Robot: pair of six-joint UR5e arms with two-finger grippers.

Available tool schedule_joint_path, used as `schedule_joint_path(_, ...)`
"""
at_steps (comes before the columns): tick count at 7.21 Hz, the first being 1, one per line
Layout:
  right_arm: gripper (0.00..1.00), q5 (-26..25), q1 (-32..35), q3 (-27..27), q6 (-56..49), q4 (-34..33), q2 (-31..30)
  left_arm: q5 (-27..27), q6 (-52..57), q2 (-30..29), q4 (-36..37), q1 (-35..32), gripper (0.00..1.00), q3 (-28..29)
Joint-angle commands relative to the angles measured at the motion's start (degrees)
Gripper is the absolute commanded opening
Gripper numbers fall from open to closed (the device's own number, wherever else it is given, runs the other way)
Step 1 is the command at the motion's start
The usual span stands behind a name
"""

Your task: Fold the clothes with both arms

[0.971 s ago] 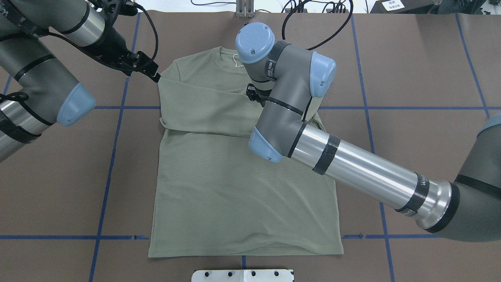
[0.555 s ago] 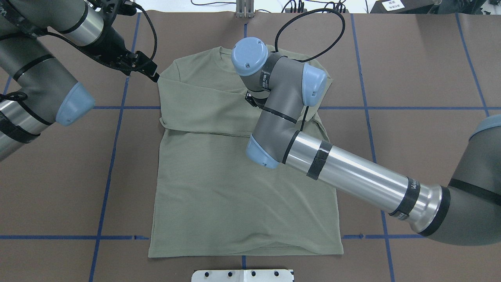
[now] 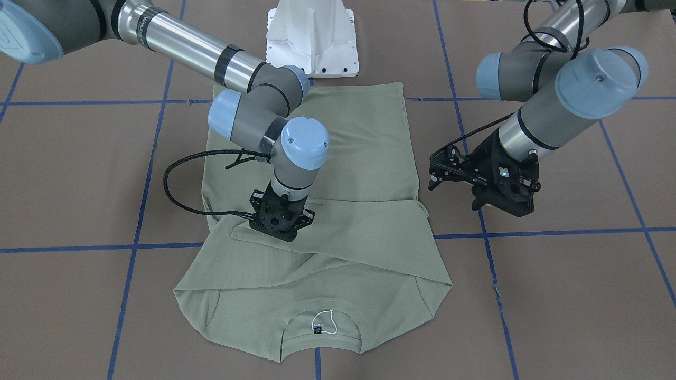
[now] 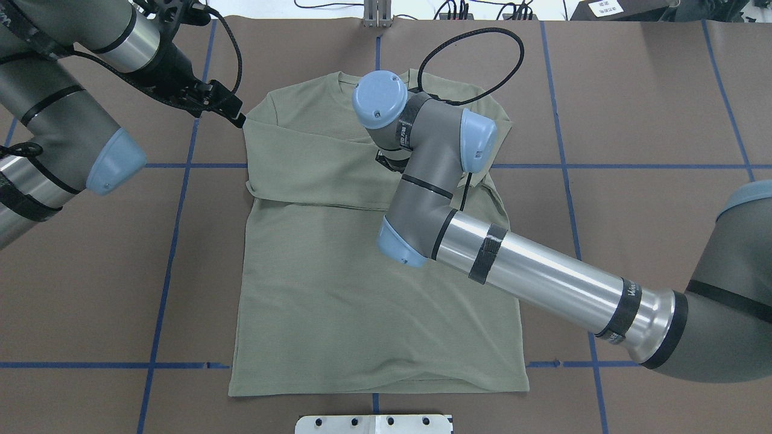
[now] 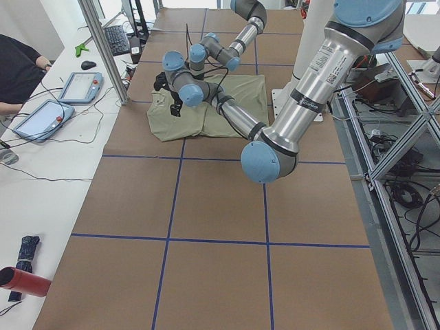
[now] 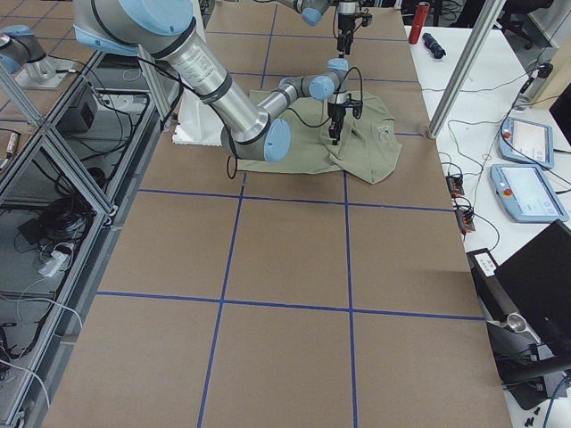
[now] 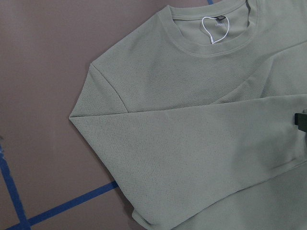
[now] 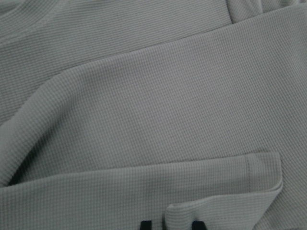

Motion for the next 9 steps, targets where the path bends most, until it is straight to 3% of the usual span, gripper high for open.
schedule_joint_path(1,0.15,-0.1,0.0,1.0,-0.1,-0.8,-0.1,0.0,-0.5,-0.1,-0.1,0.1,1.00,-0.1)
schedule_joint_path(3,0.12,0.0,0.1,5.1,-0.5,-5.0,-1.1,0.0,-0.7,-0.1,-0.1,0.2,1.00,-0.1)
schedule_joint_path(6,0.14,-0.2,0.0,15.1,-0.7,-5.6,-9.5,0.0,-0.8,-0.1,-0.2,0.3,1.00,-0.1)
schedule_joint_path(7,0.17,-0.3,-0.3,16.1,-0.7,-5.6,-10.3,0.0,-0.8,-0.1,-0.2,0.3,1.00,-0.1)
schedule_joint_path(8,0.38,-0.6,-0.7,16.2,-0.7,-5.6,-10.4,0.1,-0.7,-0.1,-0.2,0.3,1.00,-0.1)
schedule_joint_path(9,0.47,-0.7,-0.9,16.6,-0.7,-5.6,-10.5,0.1,-0.7,-0.1,-0.2,0.3,1.00,0.0)
